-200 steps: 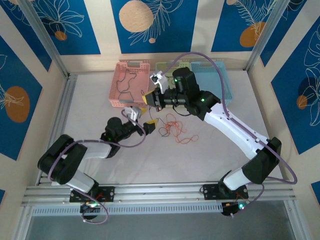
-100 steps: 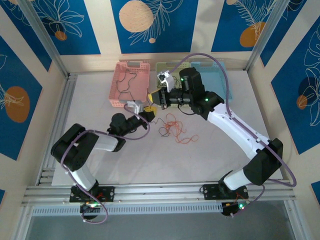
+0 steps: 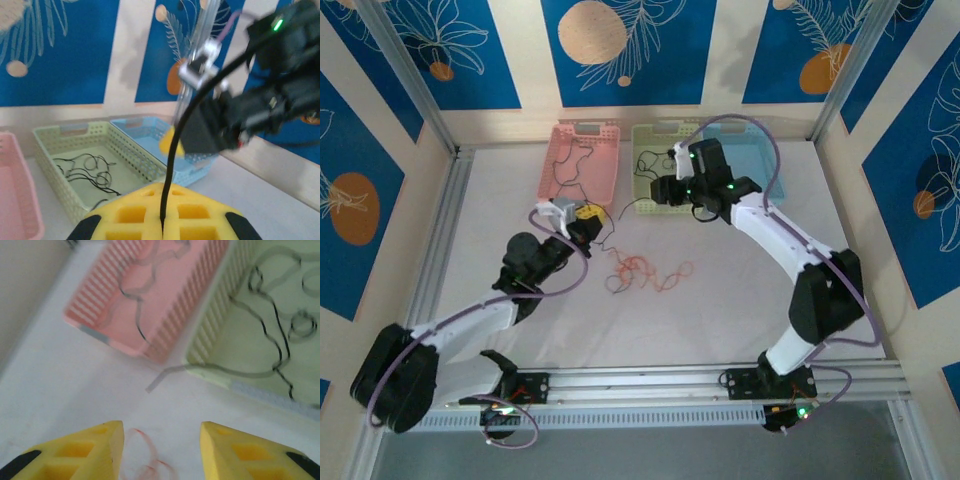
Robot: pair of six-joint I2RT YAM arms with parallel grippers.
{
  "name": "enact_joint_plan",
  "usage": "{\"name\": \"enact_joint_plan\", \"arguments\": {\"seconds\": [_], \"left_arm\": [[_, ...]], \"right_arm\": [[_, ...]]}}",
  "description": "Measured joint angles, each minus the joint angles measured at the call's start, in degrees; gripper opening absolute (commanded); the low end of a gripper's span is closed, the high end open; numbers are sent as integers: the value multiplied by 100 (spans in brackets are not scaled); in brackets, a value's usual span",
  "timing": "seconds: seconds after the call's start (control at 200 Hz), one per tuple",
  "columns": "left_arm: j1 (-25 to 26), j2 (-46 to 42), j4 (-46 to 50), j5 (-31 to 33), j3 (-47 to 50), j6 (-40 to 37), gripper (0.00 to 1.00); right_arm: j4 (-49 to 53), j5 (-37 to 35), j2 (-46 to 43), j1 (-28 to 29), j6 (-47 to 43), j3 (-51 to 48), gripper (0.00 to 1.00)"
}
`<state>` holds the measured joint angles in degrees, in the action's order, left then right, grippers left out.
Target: Untangle the cables
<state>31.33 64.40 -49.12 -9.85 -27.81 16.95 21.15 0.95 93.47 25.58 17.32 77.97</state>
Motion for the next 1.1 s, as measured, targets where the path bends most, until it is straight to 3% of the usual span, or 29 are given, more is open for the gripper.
{"name": "enact_joint_plan", "arguments": {"seconds": [0.16,0.525,0.94,1.005,1.1], "left_arm": [[-212,-208,695,107,37,-101,0],[-411,-345,1287,240,262,-256,0],[-487,-671,1429,315,378,-332,0],[-494,-673,1440,315,393,-358,0],[-498,-678,1449,332,413,-363,0]], "right_arm": [[516,140,542,168,-302,-155,42],[911,1220,981,1257,-1239,-297,44],[1202,2223,1976,1572,-1709,131,43],[1241,2339,2118,1593,-1770,240,35],[1300,2441,2256,1606,-1838,341,7]]}}
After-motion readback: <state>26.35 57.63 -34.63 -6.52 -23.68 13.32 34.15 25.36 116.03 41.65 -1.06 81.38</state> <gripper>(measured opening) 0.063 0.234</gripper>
